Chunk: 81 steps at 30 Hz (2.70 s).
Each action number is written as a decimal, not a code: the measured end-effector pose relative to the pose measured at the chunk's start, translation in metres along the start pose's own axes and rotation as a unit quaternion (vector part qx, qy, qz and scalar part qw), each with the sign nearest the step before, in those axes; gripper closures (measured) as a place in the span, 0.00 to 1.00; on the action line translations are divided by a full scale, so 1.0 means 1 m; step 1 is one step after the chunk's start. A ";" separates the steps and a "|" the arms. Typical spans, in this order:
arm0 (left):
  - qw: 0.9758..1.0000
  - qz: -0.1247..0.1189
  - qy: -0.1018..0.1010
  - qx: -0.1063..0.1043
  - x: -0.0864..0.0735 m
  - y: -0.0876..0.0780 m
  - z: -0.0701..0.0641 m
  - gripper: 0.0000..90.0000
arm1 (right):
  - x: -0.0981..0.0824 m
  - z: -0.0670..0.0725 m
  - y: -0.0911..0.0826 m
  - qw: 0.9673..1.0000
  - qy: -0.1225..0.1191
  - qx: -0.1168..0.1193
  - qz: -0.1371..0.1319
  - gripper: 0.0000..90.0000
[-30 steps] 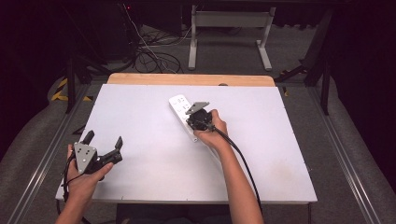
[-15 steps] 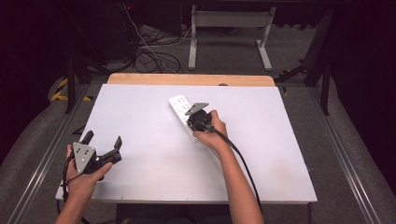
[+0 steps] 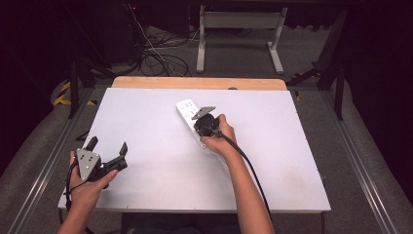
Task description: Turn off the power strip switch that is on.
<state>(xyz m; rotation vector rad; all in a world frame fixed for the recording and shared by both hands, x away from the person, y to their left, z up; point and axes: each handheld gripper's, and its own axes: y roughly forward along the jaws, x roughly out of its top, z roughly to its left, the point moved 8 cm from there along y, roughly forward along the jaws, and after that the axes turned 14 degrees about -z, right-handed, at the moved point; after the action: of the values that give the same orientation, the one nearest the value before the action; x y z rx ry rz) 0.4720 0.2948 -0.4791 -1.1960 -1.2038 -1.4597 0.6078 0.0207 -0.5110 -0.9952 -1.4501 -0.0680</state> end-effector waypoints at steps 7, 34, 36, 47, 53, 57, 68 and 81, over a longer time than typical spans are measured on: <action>1.000 0.001 0.002 -0.001 0.000 0.000 0.000 0.06 | 0.002 0.000 0.001 1.000 -0.009 -0.005 0.015 1.00; 1.000 0.004 0.000 0.000 -0.001 -0.001 0.000 0.06 | 0.002 0.001 0.003 0.999 0.006 -0.011 0.030 1.00; 1.000 0.004 0.000 -0.001 -0.001 -0.001 -0.001 0.06 | 0.002 0.001 0.003 0.999 0.005 -0.012 0.030 1.00; 1.000 0.003 0.000 -0.002 -0.001 0.000 -0.001 0.06 | 0.003 0.001 0.003 0.999 0.001 -0.015 0.037 1.00; 1.000 0.004 0.000 -0.003 -0.001 0.000 -0.002 0.06 | 0.004 0.002 0.003 0.999 -0.002 -0.016 0.041 1.00; 1.000 0.004 -0.001 -0.002 -0.001 0.000 -0.002 0.06 | 0.004 0.001 0.003 0.999 -0.001 -0.015 0.041 1.00; 1.000 0.003 -0.004 -0.002 -0.001 0.000 -0.002 0.06 | 0.005 0.003 0.003 0.999 -0.009 -0.019 0.046 1.00; 1.000 0.003 -0.006 -0.001 -0.001 0.000 -0.001 0.06 | 0.020 -0.030 -0.038 0.999 0.017 -0.025 -0.035 1.00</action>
<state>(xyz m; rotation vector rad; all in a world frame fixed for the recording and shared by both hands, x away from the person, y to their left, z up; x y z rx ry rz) 0.4723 0.2942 -0.4800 -1.2100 -1.2057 -1.4527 0.6131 -0.0103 -0.4686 -0.9799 -1.4583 -0.1709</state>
